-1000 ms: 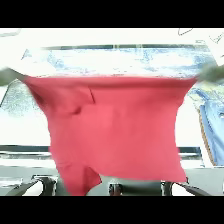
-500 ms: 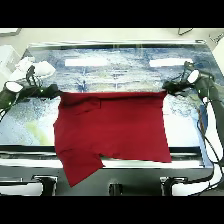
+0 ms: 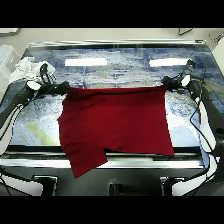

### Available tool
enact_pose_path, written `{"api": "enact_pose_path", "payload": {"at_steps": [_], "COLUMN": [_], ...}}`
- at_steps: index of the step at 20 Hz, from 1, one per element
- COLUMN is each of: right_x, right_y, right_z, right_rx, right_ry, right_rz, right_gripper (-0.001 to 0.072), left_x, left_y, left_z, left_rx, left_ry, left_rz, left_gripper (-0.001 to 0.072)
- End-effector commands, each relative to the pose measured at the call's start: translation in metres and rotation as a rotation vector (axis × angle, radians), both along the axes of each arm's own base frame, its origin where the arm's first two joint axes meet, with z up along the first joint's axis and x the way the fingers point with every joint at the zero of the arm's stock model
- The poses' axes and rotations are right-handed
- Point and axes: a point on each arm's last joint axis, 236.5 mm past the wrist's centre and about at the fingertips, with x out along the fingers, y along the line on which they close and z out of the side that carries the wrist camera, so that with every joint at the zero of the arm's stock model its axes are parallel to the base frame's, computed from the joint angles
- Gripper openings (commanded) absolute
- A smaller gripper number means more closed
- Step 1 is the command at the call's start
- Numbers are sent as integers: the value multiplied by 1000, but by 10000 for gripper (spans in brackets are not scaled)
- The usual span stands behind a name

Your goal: Fold the clothes and pants, and hang the long-sleeved shirts on hangers.

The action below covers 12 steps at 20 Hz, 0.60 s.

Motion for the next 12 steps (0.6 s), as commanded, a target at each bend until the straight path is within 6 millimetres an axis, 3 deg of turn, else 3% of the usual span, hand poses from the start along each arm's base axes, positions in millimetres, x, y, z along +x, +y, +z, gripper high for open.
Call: {"api": "enact_pose_path", "payload": {"at_steps": [1, 3, 4, 5, 8, 10, 12], "right_x": [-1, -24, -47, -72, -138, -164, -177], "right_y": [-14, -28, -28, -24, -1, 8, 8], "right_z": [21, 41, 40, 33, -4, -30, -45], "right_rx": [20, 27, 23, 8, 30, 51, 59], "right_ry": [13, 103, 193, 296, 573, 666, 705], "right_rz": [-31, -23, 16, 72, 198, 218, 223], "right_gripper": [37, 37, 37, 37, 36, 36, 36], "left_x": [2, -20, -40, -67, -147, -174, -190], "left_y": [3, 9, 10, 12, 21, 14, 9], "left_z": [20, 54, 60, 54, 4, -23, -39], "left_rx": [-16, -47, -55, -46, -7, -33, -47], "left_ry": [-5, 45, 101, 193, 546, 638, 687], "left_rz": [-29, -123, -179, -235, -300, -308, -308], "left_gripper": [23, 23, 22, 22, 23, 23, 22]}}
